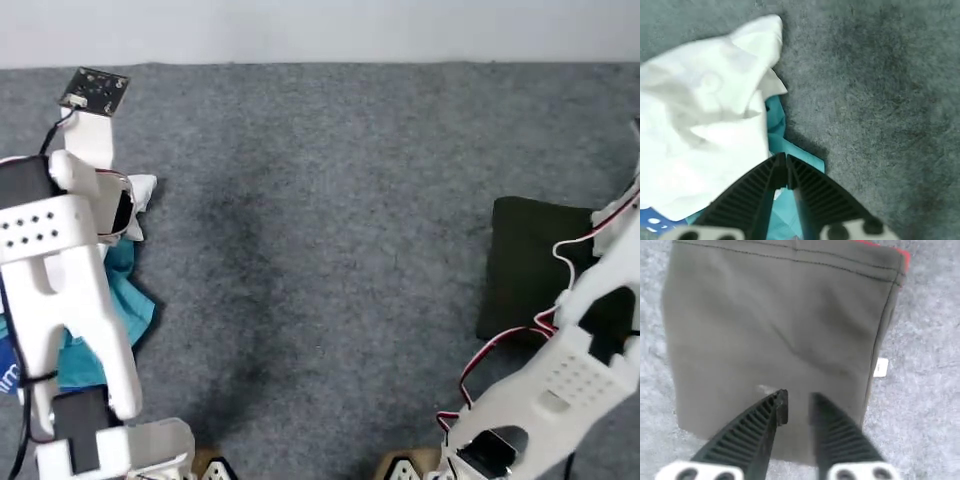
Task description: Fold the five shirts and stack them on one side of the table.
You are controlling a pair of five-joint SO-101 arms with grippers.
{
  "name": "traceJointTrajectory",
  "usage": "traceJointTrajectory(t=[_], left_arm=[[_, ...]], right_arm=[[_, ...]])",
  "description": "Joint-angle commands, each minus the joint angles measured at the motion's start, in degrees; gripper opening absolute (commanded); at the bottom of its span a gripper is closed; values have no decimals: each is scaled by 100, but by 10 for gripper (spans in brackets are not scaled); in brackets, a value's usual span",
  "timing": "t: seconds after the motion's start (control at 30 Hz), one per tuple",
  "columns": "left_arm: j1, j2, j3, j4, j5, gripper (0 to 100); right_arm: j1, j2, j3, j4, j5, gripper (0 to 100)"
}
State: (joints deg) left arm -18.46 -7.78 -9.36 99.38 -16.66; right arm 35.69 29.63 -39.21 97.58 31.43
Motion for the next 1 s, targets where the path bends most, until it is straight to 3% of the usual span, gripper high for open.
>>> traceJointTrajectory(t=[0.0, 0.17, 0.33, 0.67, 0.97], left_arm=[[-9, -615, -13, 114, 0, 14], [-26, -1134, 4, 114, -9, 14], [0, -1512, 497, 114, -26, 14], [-79, -2251, 1437, 114, -369, 57], [-1574, -1530, 1640, -193, -1424, 147]], right_arm=[[224, 66, -290, -101, -18, 23], [136, -251, -246, 558, -35, 9], [57, -1086, 413, 541, -18, 9], [-259, -3134, 2919, 523, -35, 9], [-242, -4312, 4923, 523, -44, 9]])
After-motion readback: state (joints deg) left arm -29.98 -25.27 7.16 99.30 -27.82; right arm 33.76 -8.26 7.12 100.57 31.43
